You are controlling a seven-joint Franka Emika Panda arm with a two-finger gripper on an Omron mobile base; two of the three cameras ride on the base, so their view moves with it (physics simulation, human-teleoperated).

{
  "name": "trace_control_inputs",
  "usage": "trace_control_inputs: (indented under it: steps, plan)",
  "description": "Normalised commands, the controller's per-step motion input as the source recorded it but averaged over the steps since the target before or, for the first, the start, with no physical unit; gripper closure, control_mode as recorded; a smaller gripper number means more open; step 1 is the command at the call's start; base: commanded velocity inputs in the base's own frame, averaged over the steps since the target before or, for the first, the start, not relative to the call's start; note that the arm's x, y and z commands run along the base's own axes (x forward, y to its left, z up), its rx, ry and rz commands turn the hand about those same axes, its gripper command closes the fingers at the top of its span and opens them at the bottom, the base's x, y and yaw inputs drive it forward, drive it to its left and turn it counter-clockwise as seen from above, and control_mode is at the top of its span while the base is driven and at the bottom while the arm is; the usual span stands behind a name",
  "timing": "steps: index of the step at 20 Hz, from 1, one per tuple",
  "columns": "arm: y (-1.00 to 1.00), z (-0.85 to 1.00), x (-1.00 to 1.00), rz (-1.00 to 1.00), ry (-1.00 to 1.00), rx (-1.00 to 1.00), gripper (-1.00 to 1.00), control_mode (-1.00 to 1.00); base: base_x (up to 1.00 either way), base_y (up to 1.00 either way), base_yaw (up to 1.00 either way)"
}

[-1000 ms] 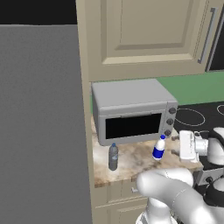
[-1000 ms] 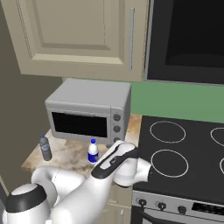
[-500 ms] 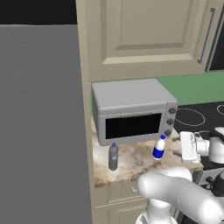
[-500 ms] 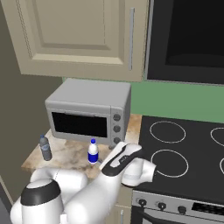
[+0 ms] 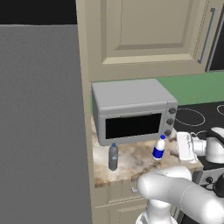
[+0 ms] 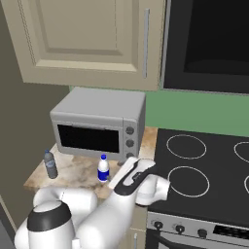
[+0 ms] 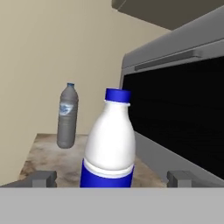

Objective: Take the bottled waters from the counter and place them in the freezer to freeze. Close the freezer door after placing the bottles.

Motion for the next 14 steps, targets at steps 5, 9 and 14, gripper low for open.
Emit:
trace_control_inputs:
  steps: [5, 9, 14]
  plan:
    - [0.35, -0.11, 0.0, 0.03, 0.0, 0.0, -1.0, -1.0, 0.0, 0.0, 0.0]
    - [0.19, -0.02, 0.0, 0.0, 0.0, 0.0, -1.0, -1.0, 0.0, 0.0, 0.0]
    - [0.0, 0.0, 0.0, 0.0, 0.0, 0.0, -1.0, -1.0, 0.0, 0.0, 0.0]
